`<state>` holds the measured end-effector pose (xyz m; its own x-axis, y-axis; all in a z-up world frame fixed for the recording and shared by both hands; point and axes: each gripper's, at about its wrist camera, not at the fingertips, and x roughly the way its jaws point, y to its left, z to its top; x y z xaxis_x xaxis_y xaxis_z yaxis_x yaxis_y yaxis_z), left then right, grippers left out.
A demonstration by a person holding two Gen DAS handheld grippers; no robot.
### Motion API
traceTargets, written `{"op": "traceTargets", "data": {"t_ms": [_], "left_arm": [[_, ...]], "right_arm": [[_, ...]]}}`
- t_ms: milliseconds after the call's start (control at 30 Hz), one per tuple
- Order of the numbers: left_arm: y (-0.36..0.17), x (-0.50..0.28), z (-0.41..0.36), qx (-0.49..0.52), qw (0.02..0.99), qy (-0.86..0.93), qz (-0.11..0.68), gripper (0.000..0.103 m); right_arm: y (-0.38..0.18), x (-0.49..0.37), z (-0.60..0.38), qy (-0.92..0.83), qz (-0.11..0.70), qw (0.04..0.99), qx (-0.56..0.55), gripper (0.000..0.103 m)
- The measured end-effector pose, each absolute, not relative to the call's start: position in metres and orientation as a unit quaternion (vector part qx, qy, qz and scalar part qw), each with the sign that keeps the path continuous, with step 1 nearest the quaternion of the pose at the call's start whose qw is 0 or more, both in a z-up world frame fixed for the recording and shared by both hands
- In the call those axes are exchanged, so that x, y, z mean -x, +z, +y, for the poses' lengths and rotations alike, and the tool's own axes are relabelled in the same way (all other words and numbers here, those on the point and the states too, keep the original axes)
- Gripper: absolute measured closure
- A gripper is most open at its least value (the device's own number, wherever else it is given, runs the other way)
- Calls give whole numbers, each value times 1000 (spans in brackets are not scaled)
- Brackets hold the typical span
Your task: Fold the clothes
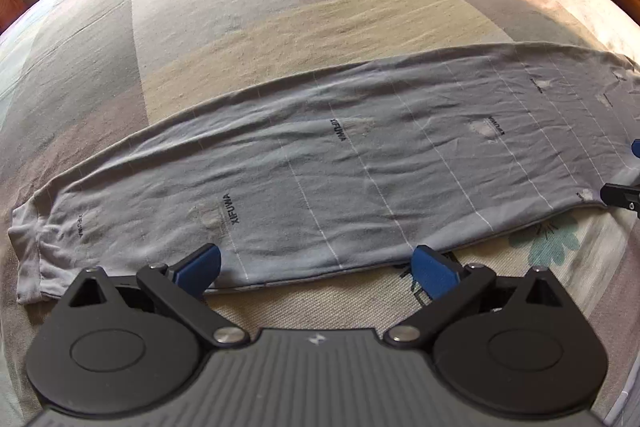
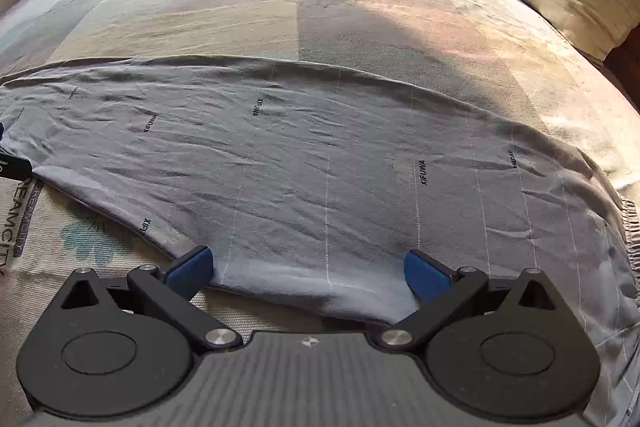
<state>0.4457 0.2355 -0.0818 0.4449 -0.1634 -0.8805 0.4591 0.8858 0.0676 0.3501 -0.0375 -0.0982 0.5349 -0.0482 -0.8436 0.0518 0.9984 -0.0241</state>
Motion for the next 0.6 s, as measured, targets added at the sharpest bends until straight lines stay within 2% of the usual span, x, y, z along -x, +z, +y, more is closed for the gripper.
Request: {"op": "traceTargets", "data": {"t_ms": [167,333,500,600], "left_arm": [[-83,-466,217,-171,847,-211,456,2],[-102,-465,235,-146,845,-198,475,1],[-95,-450,257,-121,838,-191,497,1],[-86,-462,259,-125,848,-182,482,1]], "right_arm": [[-84,-362,-33,-46,459,887,-22,0],[-102,-379,-12,-33,481,876,-8,0],[-107,-367,-10,-37,477,878,-14,0],[-107,-366,-12,-29,475,879,-11,0]]}}
